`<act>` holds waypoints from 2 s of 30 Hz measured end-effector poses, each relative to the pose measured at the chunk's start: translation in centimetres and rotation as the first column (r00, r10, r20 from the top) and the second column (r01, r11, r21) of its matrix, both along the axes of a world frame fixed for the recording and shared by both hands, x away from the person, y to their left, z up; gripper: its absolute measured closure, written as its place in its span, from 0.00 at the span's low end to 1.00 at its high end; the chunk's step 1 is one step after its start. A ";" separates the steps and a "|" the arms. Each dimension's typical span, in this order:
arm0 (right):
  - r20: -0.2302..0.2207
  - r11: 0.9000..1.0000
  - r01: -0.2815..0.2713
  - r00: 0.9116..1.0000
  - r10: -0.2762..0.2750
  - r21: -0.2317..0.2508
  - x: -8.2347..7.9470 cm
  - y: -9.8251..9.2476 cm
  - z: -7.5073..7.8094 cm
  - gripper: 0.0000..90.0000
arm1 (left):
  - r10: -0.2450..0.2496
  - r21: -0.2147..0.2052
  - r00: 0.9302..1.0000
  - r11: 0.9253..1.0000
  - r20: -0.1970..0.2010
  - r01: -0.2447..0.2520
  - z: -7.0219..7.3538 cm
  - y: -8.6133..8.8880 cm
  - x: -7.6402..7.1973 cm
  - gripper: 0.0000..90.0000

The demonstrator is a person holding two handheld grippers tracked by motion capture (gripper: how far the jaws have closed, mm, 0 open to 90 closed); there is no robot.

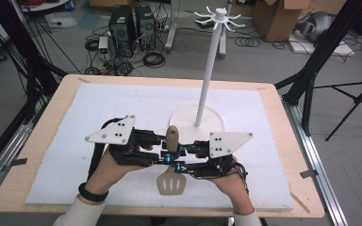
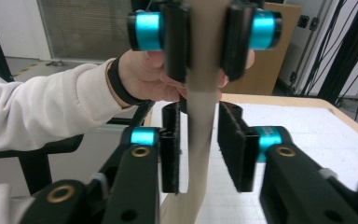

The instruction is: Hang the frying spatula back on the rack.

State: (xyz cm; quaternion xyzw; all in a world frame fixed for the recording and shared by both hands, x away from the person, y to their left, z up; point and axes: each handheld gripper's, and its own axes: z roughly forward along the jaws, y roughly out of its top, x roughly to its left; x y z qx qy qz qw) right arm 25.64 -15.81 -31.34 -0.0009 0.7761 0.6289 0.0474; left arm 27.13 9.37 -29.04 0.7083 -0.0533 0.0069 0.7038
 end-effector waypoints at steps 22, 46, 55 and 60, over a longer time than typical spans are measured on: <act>0.016 0.995 0.100 0.995 -0.100 0.031 0.6 -1.6 0.3 0.87 | 0.156 -0.012 0.988 0.988 -0.014 -0.156 -0.5 3.2 -0.1 0.36; -0.004 0.970 0.238 0.971 -0.238 0.038 4.7 -3.5 3.1 0.87 | 0.343 0.085 0.939 0.936 -0.007 -0.341 -7.0 12.5 -1.7 0.27; -0.027 0.959 0.281 0.960 -0.280 0.046 7.0 -4.0 5.1 0.87 | 0.368 0.095 0.930 0.926 -0.003 -0.366 -8.4 13.3 -1.8 0.24; -0.045 0.951 0.304 0.952 -0.302 0.053 8.1 -4.2 6.3 0.87 | 0.385 0.094 0.923 0.919 -0.009 -0.383 -8.9 13.8 -1.8 0.24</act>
